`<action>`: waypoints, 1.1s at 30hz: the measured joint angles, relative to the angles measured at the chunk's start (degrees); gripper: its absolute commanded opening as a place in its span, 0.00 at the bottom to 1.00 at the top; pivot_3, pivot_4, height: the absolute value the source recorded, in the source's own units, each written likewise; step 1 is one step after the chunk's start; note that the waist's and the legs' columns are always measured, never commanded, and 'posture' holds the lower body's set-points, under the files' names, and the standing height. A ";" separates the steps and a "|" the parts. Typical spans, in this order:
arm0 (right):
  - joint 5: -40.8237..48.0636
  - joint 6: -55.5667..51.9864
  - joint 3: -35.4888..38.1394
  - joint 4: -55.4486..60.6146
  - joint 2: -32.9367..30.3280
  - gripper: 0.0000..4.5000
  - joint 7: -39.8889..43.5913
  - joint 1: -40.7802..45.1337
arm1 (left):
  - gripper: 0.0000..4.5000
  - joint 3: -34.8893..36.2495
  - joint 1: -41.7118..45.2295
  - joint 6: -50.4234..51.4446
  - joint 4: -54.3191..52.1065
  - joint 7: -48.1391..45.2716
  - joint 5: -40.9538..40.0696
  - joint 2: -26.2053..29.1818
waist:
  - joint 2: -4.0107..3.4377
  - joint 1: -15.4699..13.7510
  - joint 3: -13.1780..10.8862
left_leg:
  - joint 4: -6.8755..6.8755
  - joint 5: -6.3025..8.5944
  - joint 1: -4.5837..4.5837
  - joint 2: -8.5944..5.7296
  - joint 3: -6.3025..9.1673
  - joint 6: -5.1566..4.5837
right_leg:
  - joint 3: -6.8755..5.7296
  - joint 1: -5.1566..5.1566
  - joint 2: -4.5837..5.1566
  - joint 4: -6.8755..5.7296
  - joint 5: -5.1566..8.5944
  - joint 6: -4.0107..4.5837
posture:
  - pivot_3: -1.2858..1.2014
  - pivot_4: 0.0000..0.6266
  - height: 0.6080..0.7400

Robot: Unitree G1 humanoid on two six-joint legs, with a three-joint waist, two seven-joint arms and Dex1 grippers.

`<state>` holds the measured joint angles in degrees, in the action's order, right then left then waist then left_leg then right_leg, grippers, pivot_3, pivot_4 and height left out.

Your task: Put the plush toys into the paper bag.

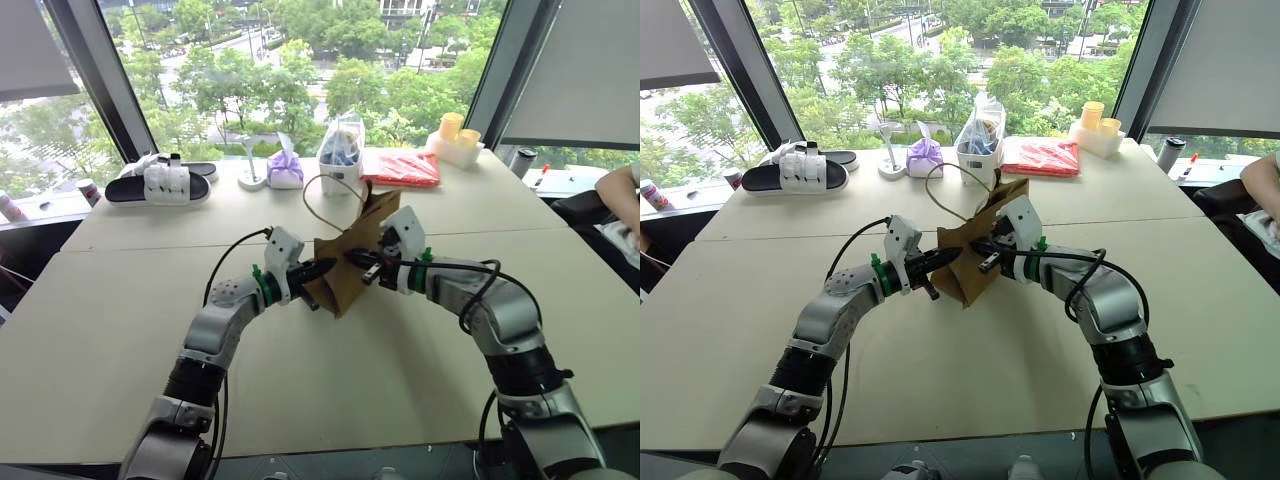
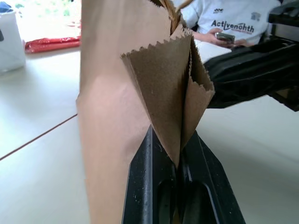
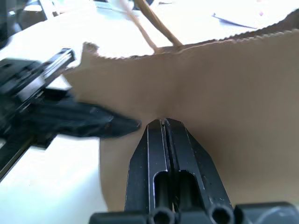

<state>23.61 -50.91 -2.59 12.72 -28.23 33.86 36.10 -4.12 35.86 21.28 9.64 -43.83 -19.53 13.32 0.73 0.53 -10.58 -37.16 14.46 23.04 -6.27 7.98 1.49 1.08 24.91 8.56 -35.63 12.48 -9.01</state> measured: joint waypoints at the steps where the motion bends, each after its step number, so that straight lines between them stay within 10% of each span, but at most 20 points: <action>1: 1.49 -2.09 1.97 2.91 -2.01 0.00 0.35 -1.56 | 0.01 0.64 0.17 1.06 -0.37 -1.26 -1.27 0.68 | 0.00 -0.01 0.00 | -0.01 0.01 0.06 0.00 0.01 -0.01 | -0.02 0.01 0.00 0.05 0.00 -0.01 | 0.52 0.24 1.00; 12: 21.74 -20.45 34.59 17.51 -19.29 0.00 4.51 -14.30 | 0.01 4.96 13.46 5.18 8.82 -27.13 -12.91 9.12 | -0.02 0.09 -0.02 | 0.02 0.08 -0.07 0.01 -0.11 -0.15 | -0.23 -0.27 -0.06 0.25 -0.01 -0.03 | 0.52 0.24 1.00; 19: 22.32 -20.30 40.01 17.41 -26.09 0.00 5.96 -21.67 | 0.01 -1.04 20.62 -1.58 27.04 -46.98 -8.37 13.07 | 0.00 0.11 -0.03 | -0.02 0.11 -0.22 0.01 -0.23 -0.20 | -0.21 -0.41 -0.02 0.26 -0.01 -0.05 | 0.52 0.24 1.00; 33: 26.52 -20.74 38.85 19.95 -26.71 0.00 1.63 -21.73 | 0.01 -5.90 20.10 -32.00 46.85 -48.47 2.58 9.73 | 0.04 -0.08 -0.05 | -0.06 0.20 -0.18 0.08 -0.19 -0.36 | -0.21 -0.42 0.03 0.40 -0.05 -0.12 | 0.52 0.24 1.00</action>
<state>50.14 -71.65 36.26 32.66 -54.94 35.49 14.36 -10.01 55.95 -10.72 56.49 -92.30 -16.95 23.05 0.77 0.45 -10.63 -37.22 14.66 22.87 -6.19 7.80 1.14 0.88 24.49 8.59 -35.23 12.43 -9.13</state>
